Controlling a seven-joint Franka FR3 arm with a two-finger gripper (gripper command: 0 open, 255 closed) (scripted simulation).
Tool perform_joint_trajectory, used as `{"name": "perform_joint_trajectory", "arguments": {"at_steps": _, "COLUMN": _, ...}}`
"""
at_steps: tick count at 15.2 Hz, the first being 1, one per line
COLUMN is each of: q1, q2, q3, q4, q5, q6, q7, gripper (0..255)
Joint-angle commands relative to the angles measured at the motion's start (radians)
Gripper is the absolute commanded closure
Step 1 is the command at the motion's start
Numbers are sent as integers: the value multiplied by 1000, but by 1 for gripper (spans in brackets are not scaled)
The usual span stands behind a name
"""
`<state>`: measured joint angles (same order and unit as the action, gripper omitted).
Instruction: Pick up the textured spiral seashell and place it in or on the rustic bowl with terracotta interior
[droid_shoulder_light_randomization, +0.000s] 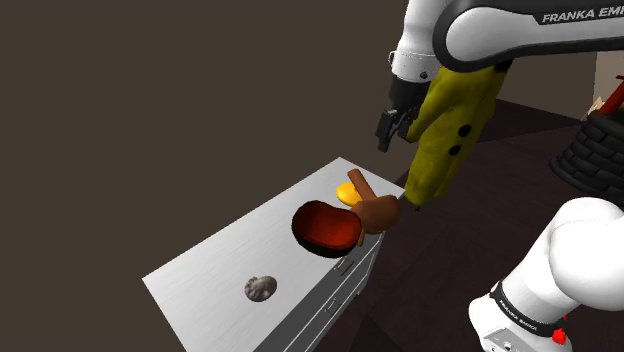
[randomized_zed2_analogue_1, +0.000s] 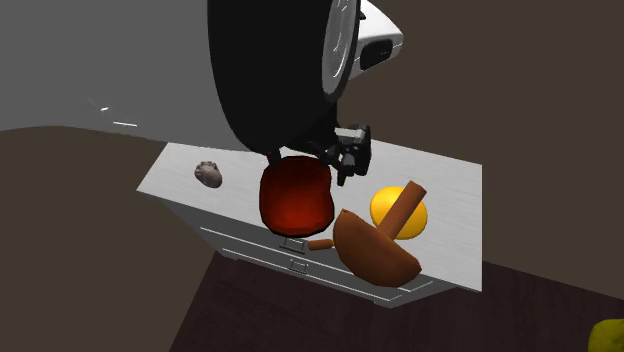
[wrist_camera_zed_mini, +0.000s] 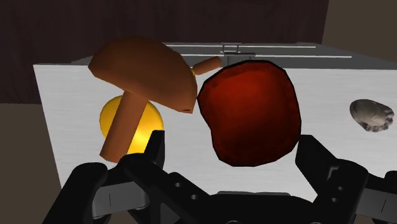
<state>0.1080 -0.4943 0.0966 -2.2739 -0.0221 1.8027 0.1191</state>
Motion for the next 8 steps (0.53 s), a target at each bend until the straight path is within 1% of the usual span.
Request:
{"name": "perform_joint_trajectory", "arguments": {"at_steps": 1, "q1": 15, "q2": 59, "q3": 21, "q4": 8, "q5": -1, "q6": 42, "q7": -2, "gripper": 0}}
{"name": "perform_joint_trajectory", "arguments": {"at_steps": 8, "q1": 62, "q2": 274, "q3": 93, "q4": 71, "q5": -24, "q6": 154, "q7": 0, "gripper": 0}}
